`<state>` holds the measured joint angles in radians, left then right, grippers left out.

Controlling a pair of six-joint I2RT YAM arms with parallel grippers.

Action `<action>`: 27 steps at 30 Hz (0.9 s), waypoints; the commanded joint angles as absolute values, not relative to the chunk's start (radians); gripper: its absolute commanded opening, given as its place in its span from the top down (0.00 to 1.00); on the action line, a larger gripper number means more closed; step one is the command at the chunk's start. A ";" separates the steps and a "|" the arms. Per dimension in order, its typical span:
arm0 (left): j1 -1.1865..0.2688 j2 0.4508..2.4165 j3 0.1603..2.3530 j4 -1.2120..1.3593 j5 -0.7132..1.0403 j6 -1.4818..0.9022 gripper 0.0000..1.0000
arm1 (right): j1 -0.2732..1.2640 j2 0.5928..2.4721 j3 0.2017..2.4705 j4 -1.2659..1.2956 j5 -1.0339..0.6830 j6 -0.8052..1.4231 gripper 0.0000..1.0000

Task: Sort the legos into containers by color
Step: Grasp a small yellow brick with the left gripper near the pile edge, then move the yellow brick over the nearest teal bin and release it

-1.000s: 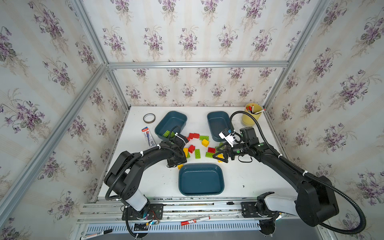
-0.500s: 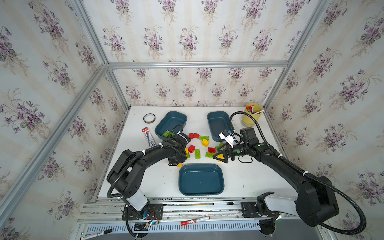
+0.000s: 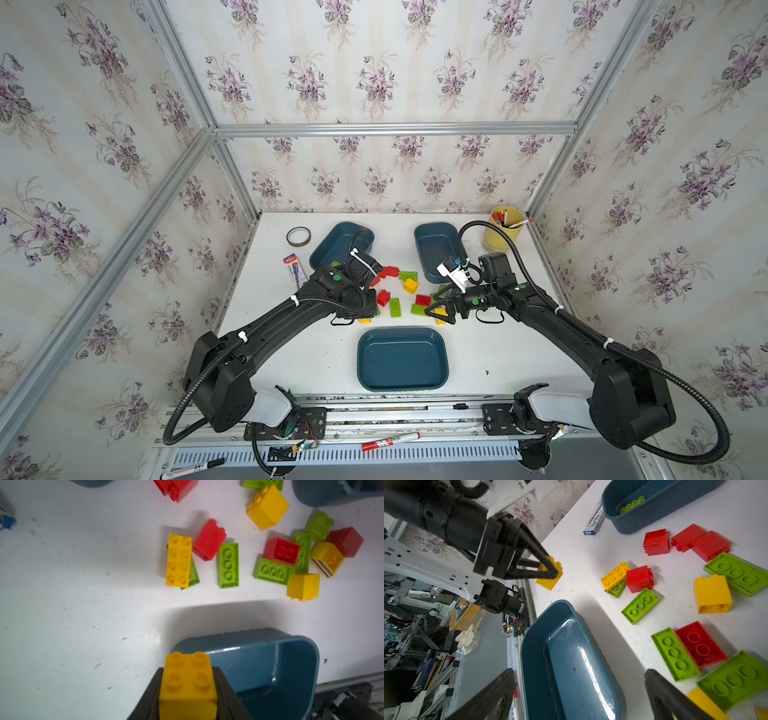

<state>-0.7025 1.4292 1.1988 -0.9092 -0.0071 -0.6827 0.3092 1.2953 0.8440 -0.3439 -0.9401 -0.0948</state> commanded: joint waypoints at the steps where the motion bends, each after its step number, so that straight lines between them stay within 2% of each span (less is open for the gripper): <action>1: -0.760 1.420 1.178 -0.951 0.065 -0.677 0.71 | 0.311 1.301 0.868 -0.328 -0.953 -0.111 0.00; 5: -0.842 1.443 1.127 -0.915 0.092 -0.692 0.71 | 0.310 1.296 0.868 -0.336 -0.951 -0.117 0.00; 9: -0.873 1.481 1.068 -0.836 0.126 -0.709 0.65 | 0.311 1.283 0.864 -0.350 -0.945 -0.124 0.00; 11: -0.876 1.501 1.060 -0.823 0.129 -0.700 0.59 | 0.311 1.273 0.862 -0.361 -0.938 -0.130 0.00; 13: -0.876 1.501 1.071 -0.825 0.121 -0.684 0.46 | 0.311 1.263 0.862 -0.374 -0.934 -0.136 0.00; 17: -0.860 1.486 1.128 -0.878 0.080 -0.645 0.36 | 0.311 1.251 0.860 -0.382 -0.922 -0.141 0.00; 27: -0.707 1.562 1.231 -0.891 -0.054 -0.546 0.34 | 0.310 1.256 0.865 -0.376 -0.917 -0.139 0.00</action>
